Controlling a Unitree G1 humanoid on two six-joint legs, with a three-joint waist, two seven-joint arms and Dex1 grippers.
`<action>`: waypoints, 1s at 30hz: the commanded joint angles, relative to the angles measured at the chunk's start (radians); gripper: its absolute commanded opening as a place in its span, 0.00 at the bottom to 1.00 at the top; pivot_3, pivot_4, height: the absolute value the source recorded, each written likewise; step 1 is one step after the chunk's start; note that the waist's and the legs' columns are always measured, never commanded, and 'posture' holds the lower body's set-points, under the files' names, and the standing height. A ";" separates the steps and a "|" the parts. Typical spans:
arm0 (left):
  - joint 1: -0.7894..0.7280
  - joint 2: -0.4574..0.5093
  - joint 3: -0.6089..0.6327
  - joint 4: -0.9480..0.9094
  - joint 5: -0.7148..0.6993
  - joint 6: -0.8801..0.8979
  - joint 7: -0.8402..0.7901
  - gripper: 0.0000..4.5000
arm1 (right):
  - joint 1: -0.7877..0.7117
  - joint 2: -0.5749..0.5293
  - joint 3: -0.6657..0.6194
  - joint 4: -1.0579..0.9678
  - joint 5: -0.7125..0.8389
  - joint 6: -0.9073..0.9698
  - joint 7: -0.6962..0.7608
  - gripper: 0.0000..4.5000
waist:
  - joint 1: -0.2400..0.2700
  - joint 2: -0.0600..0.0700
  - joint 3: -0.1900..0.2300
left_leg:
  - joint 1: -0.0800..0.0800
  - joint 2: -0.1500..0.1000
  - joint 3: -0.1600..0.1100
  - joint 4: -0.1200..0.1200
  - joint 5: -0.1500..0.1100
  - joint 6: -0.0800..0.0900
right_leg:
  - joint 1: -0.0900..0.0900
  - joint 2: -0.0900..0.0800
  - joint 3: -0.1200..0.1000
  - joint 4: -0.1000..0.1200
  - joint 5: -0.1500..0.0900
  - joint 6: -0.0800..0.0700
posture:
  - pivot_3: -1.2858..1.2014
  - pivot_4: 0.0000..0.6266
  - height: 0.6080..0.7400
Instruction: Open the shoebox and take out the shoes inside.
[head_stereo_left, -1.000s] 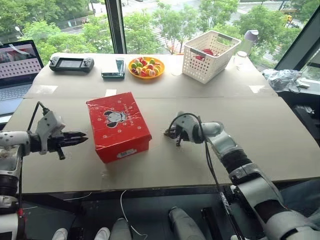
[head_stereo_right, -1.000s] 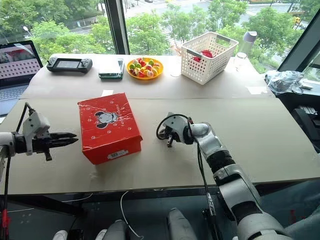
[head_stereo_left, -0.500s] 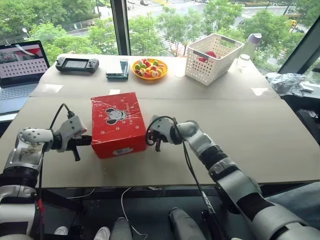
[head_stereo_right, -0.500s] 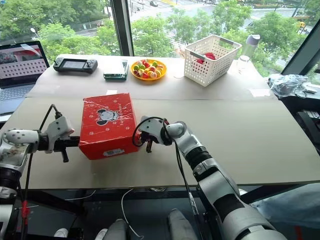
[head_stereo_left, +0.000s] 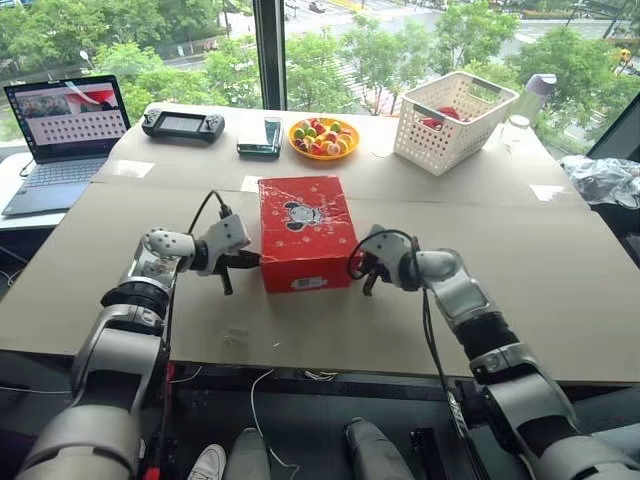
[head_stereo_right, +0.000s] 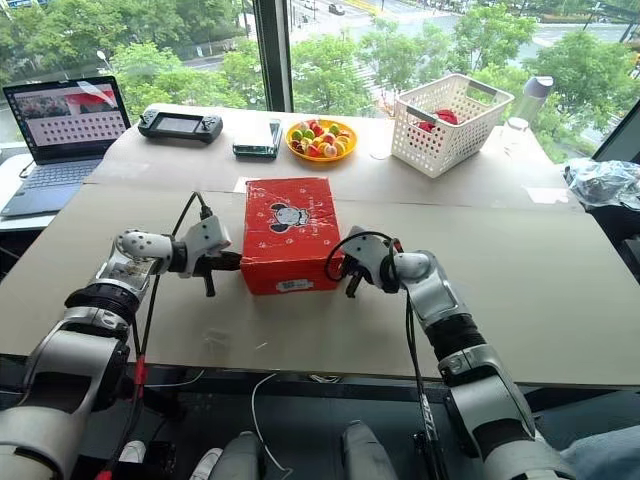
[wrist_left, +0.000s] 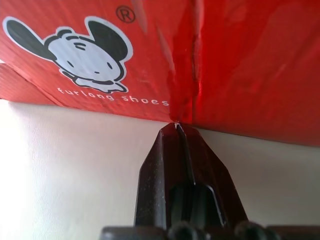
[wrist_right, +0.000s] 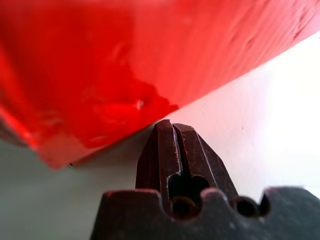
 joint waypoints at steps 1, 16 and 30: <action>-0.016 -0.004 0.012 0.024 0.012 -0.041 0.051 0.01 | 0.023 -0.015 -0.022 -0.121 0.046 0.052 0.027 0.00 | 0.000 0.000 0.000 | 0.000 0.000 0.000 0.000 0.000 0.000 | 0.000 0.000 0.000 0.000 0.000 0.000 | 0.52 0.24 0.71; -0.050 -0.004 0.025 0.070 0.043 -0.076 0.222 0.01 | 0.085 0.007 0.014 -0.298 0.069 0.163 0.075 0.00 | -0.006 0.000 0.000 | 0.000 0.000 -0.001 0.000 0.000 0.000 | 0.000 0.000 0.000 0.000 0.000 0.000 | 0.52 0.24 0.71; 0.091 0.115 0.126 0.025 -0.028 -0.046 0.209 0.01 | 0.063 -0.042 0.000 -0.227 0.070 0.130 0.063 0.00 | -0.019 0.001 0.001 | 0.001 0.000 0.000 -0.001 0.000 -0.001 | -0.001 0.000 0.000 0.000 0.000 0.000 | 0.52 0.24 0.71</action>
